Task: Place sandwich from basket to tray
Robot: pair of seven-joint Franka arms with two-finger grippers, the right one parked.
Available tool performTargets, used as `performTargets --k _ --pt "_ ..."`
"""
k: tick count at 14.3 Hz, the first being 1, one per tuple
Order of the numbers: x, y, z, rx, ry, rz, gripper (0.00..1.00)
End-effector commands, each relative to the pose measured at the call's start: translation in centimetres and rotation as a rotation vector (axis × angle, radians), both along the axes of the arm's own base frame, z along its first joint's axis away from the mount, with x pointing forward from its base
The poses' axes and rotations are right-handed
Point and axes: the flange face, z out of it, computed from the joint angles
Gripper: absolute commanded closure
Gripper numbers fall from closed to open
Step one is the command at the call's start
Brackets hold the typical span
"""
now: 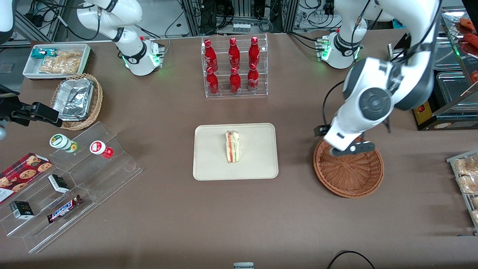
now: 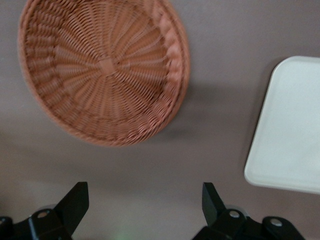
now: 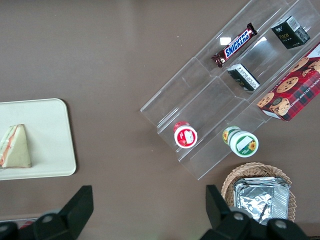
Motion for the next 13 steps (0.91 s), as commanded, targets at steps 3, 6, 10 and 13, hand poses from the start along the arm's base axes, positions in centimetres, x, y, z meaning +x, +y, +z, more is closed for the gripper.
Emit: performTargets --k 3,6,10,13 --pt "-2.9 6.2 6.9 -0.063 0.012 -0.099 0.0" --pt "-3.1 9.4 9.4 -0.095 -0.004 -0.184 0.0" --pt "-3.0 12.9 12.6 -0.106 -0.066 -0.222 0.0" --pt "-2.0 15.7 14.2 -0.115 -0.132 -0.183 0.0"
